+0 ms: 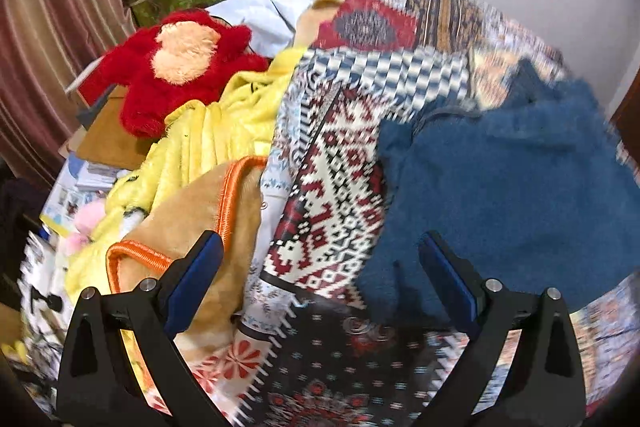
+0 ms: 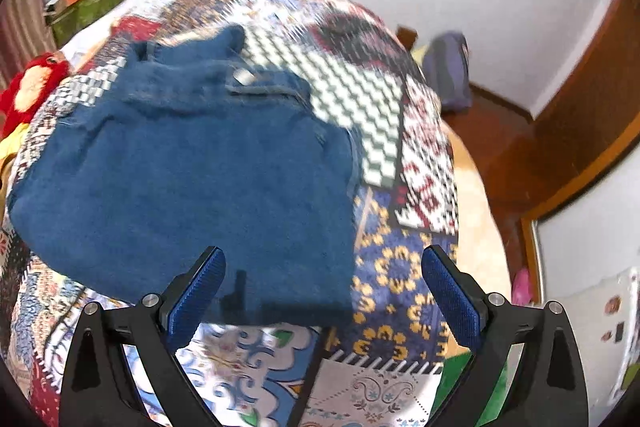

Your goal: Fold large clothes

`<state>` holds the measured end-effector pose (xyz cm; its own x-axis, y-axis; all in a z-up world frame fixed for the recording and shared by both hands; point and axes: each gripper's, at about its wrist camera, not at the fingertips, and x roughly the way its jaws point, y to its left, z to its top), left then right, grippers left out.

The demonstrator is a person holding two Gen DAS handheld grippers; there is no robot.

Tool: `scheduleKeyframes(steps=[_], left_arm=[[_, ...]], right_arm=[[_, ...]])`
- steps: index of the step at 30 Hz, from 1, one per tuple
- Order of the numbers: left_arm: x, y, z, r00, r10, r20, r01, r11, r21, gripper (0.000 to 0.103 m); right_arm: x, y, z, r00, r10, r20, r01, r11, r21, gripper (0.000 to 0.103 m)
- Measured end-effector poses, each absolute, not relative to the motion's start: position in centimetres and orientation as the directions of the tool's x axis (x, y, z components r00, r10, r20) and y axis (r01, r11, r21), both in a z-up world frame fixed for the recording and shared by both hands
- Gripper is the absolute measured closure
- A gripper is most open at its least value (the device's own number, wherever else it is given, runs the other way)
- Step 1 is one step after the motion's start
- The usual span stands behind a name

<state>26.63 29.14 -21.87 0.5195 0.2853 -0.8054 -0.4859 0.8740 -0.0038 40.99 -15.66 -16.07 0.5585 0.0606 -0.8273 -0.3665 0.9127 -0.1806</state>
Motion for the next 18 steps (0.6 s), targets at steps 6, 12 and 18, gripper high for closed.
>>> scheduleKeyframes(steps=[6,12,18], left_arm=[[25.4,27.2,-20.7,0.593,0.195,-0.782,-0.464,0.876,-0.133,0.004],[25.0,24.9,-23.8,0.570,0.039,-0.820,-0.456,0.846,-0.277,0.004],[25.3,23.5,-28.2,0.511,-0.142,-0.848,-0.464,0.785,-0.411,0.004]], right_arm=[[39.1,-10.3,-13.9,0.596,0.171,-0.785,-0.463,0.872,-0.161,0.005],[38.2,-4.1,-16.0,0.490,0.301,-0.818,-0.566,0.824,-0.036,0.005],[37.9,0.4,-20.9,0.379,0.272,-0.884,-0.641,0.766,-0.039,0.005]])
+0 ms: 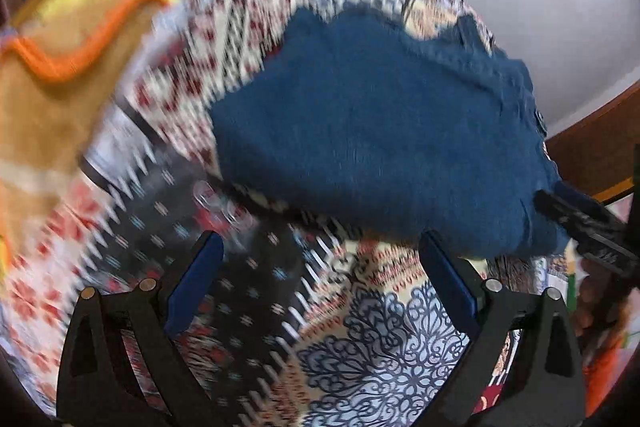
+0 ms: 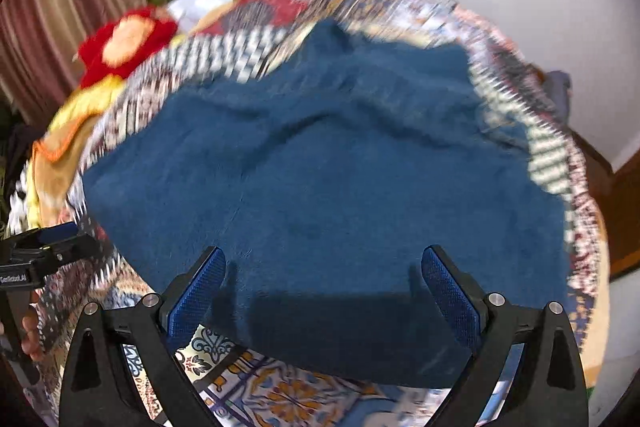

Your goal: Fold large clothes

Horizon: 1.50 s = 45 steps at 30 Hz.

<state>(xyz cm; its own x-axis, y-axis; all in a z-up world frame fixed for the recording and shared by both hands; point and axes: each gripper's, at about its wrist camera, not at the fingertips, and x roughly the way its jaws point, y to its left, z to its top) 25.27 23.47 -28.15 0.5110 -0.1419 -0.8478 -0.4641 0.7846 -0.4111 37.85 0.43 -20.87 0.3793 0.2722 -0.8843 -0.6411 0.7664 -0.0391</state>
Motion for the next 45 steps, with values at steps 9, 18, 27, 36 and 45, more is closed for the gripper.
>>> scheduleKeyframes(steps=[9,18,27,36,45], left_arm=[[28.3,24.7,-30.7,0.597,-0.378,-0.708,-0.481,0.538,-0.693,0.004],[31.9,25.9,-32.2,0.674,-0.361,-0.645,-0.511,0.403,-0.759,0.005],[31.5,25.4,-29.5,0.669,-0.123,-0.733,-0.578,0.534,-0.617,0.060],[29.6,26.5,-22.1,0.755,0.034,-0.655,-0.514,0.649,-0.560,0.075],[27.7,25.7,-13.8,0.797,0.265,-0.543,-0.493,0.805,-0.331,0.076]], right_arm=[[38.6,0.5,-23.9,0.289,0.300,-0.909,-0.649,0.760,0.045,0.003],[38.6,0.5,-23.9,0.290,0.303,-0.908,-0.650,0.759,0.045,0.003],[38.3,0.1,-22.6,0.319,0.282,-0.905,-0.644,0.765,0.011,0.003],[37.6,-1.3,-19.6,0.375,0.287,-0.881,-0.627,0.779,-0.013,0.003],[37.1,1.6,-19.2,0.362,0.335,-0.870,-0.660,0.751,0.015,0.003]])
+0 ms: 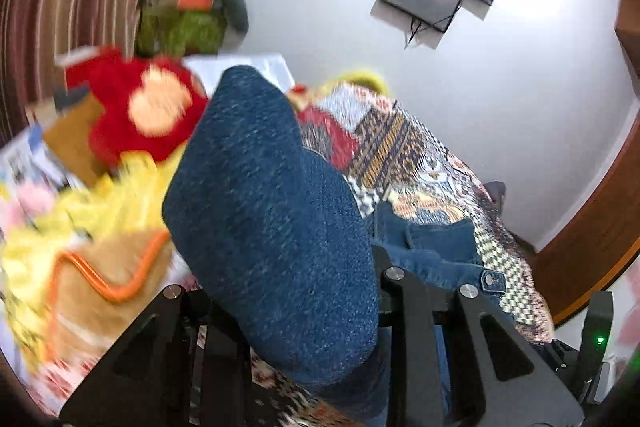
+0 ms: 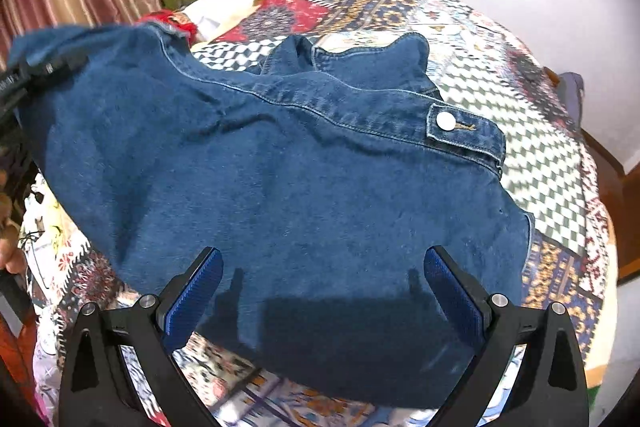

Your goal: Fold large clothes

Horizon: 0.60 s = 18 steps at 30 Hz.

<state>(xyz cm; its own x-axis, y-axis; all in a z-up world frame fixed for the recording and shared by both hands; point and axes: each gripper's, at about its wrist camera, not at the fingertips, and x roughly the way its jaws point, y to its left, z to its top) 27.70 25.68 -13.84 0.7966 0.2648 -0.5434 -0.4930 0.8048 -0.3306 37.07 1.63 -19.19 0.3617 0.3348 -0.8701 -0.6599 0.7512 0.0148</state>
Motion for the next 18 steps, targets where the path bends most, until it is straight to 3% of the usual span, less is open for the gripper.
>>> scheduleKeyframes(steps=[12,18], left_arm=[[28.4,21.9,-12.4,0.804,0.317,-0.503,-0.432,0.893,-0.129,0.076],[31.0,17.9,-10.5,0.846,0.263,-0.464,-0.334,0.939,-0.077,0.076]], right_arm=[[36.5,6.5,-24.5,0.261,0.277,-0.925,-0.733,0.680,-0.003,0.003],[38.4,3.2,-22.7,0.159,0.385,-0.909,-0.683,0.708,0.180,0.003]])
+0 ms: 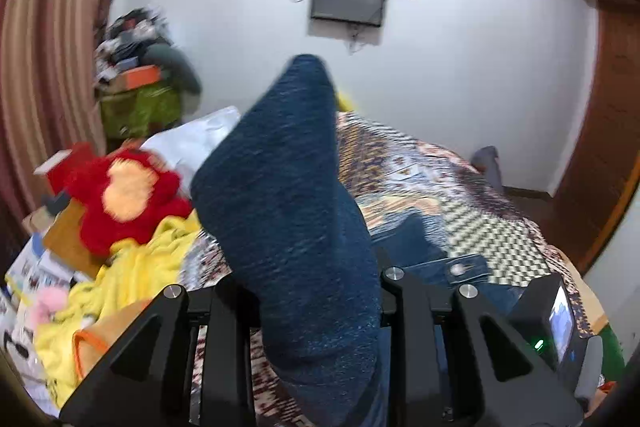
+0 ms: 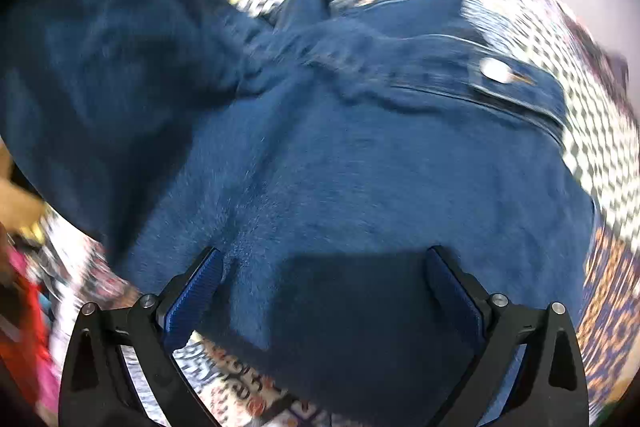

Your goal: Fold large clothes

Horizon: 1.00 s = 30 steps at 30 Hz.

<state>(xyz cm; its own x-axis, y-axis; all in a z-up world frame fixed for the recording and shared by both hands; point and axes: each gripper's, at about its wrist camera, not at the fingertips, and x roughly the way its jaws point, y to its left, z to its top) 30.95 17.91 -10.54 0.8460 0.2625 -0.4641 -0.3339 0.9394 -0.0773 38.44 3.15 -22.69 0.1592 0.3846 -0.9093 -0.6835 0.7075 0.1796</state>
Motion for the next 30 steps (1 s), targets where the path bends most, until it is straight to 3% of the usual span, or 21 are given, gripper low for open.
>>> scheduleKeyframes(steps=[3,12,15,19,24,27,29,30], left_arm=[[32.4,14.8,-9.7,0.866,0.231,-0.444,-0.269,0.963,-0.023,0.076],[36.1,3.5,-10.6,0.886,0.068,-0.459,-0.037,0.996,0.076,0.077],[36.6,-0.9,-12.3,0.867,0.006,-0.498,0.070,0.989,0.133,0.077],[37.1,-4.9,-15.9,0.775,-0.084,-0.626,0.216,0.967,0.137,0.077],[36.5,-7.7,-20.0,0.671,-0.039,-0.740,0.290,0.933,0.213,0.076],[35.7,-8.3,-20.4,0.661,-0.018,-0.750,0.304,0.920,0.246,0.061],[35.0,-8.2,-20.2,0.631,-0.069,-0.773,0.330,0.925,0.187,0.035],[34.6,-7.9,-19.9,0.620,-0.097,-0.778,0.336,0.930,0.151,0.033]], right_arm=[[39.7,-0.5,-21.0,0.190,0.423,-0.886,-0.602,0.763,0.235,0.003],[39.9,-12.8,-16.3,0.416,0.333,-0.846,-0.417,0.897,0.148,0.003],[39.2,-16.7,-15.8,0.440,0.302,-0.846,-0.367,0.920,0.137,0.003],[37.8,-20.6,-15.7,0.458,0.262,-0.849,-0.312,0.942,0.122,0.003],[36.8,-25.0,-15.3,0.486,0.232,-0.842,-0.237,0.963,0.129,0.003],[36.6,-26.3,-15.0,0.481,0.251,-0.840,-0.215,0.963,0.165,0.003],[36.5,-26.7,-14.9,0.481,0.259,-0.838,-0.209,0.962,0.177,0.003],[36.5,-26.7,-14.8,0.482,0.263,-0.835,-0.209,0.961,0.182,0.003]])
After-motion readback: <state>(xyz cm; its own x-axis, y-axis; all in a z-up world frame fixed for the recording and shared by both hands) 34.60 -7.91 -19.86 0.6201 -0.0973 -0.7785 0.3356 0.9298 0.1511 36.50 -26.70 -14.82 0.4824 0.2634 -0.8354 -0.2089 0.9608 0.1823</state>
